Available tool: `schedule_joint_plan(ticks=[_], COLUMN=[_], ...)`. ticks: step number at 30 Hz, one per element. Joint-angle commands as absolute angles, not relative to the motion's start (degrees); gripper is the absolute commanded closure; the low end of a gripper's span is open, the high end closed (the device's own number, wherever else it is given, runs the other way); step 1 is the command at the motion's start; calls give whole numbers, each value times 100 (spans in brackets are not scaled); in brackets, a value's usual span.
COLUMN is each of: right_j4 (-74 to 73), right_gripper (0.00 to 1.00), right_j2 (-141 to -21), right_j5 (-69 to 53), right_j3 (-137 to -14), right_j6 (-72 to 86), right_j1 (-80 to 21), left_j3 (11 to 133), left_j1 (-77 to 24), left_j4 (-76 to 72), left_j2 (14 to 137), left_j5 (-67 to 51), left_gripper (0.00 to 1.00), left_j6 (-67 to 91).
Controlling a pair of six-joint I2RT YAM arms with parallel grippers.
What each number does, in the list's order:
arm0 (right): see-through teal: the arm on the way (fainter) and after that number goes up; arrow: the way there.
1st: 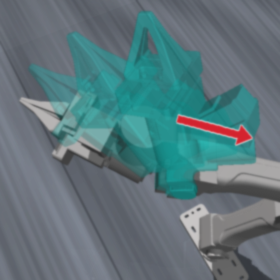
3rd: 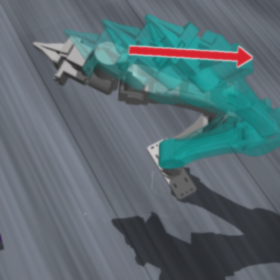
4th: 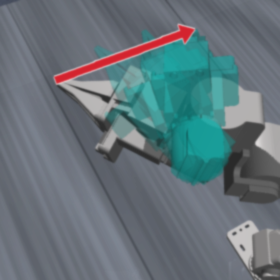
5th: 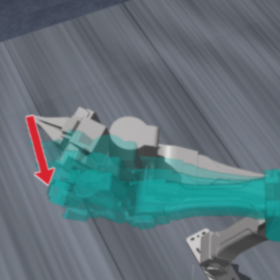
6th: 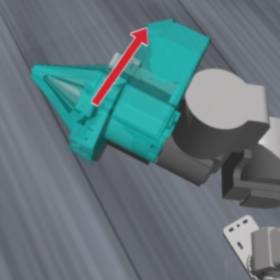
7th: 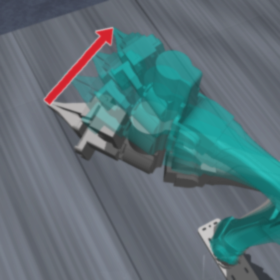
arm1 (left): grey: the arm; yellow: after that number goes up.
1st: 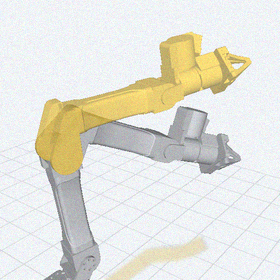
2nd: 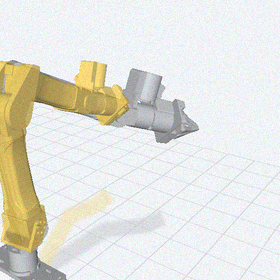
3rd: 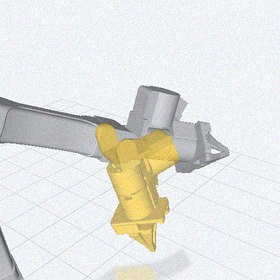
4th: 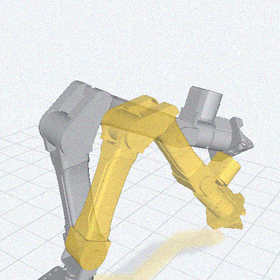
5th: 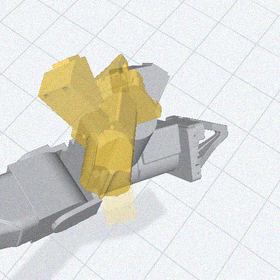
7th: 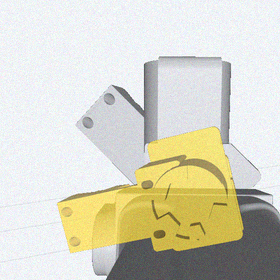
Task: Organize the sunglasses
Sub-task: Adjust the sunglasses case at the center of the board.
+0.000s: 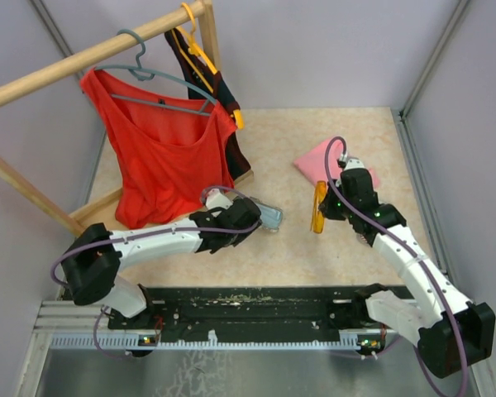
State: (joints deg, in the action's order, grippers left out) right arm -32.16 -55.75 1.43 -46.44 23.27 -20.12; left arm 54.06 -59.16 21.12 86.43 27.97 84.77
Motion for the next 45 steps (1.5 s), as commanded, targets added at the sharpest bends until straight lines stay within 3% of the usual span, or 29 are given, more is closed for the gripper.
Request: schedule_joint_plan(ticks=[1,16,27,45], right_j4=[-2936,-3018,-2984,-3067], right_gripper=[100,100,100,100], right_j2=[-5391,-5335,-5373,-5367], right_j5=[96,170,149,158], right_j3=[-4584,-4544,-4558,-4629], right_j6=[2232,2171,2197,2206], right_j1=[-2039,-2039,-2039,-2039], left_j3=[5422,5713,5614,5555], left_j1=[-5935,-5761,-5597,-5459], left_j4=[1863,1638,1617,1311], left_j2=[8845,9571,9606,9755], left_j5=[3324,3289,3254,2963], left_gripper=[32,42,56,63], left_j6=[9173,9225,8968,8598])
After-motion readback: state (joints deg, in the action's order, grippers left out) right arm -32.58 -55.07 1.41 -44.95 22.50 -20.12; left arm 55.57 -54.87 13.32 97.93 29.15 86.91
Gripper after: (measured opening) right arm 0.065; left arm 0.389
